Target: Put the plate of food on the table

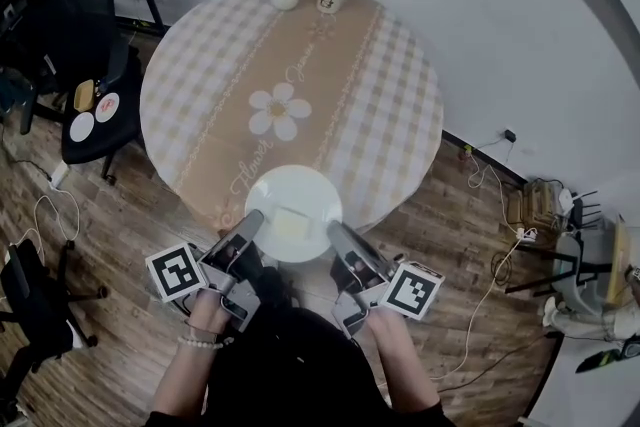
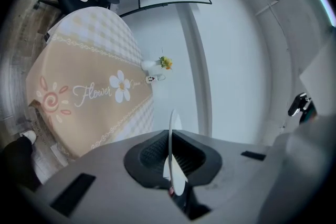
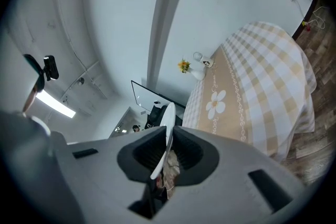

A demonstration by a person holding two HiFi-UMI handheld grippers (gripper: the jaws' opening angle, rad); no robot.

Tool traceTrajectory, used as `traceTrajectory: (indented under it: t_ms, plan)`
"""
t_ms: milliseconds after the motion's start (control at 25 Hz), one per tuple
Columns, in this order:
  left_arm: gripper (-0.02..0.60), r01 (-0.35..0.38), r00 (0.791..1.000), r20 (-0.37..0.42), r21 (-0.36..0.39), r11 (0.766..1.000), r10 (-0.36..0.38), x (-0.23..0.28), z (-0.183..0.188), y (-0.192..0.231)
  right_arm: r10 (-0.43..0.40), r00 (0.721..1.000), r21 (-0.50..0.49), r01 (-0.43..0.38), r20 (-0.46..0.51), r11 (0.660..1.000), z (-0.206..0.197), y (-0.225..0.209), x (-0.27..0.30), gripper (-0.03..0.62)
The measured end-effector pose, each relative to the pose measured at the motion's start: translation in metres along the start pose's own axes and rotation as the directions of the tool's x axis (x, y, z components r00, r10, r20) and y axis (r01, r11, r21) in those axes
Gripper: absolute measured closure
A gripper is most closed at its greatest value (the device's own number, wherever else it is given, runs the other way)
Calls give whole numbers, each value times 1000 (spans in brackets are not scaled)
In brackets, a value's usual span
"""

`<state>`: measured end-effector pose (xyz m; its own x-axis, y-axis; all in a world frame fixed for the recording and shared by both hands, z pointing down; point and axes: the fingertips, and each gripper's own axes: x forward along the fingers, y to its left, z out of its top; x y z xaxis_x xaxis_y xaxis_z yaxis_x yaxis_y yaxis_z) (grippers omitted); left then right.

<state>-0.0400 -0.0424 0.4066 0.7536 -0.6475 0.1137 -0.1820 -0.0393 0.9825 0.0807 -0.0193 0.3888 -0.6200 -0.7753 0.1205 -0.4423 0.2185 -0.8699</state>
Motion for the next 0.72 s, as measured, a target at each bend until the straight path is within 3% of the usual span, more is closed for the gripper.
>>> traceTrajectory:
  t_ms: [720]
  plan:
    - [572, 0, 993, -119, -12, 1000, -1, 47, 71, 22, -102, 993, 10, 101, 64, 995, 26, -20, 70, 572]
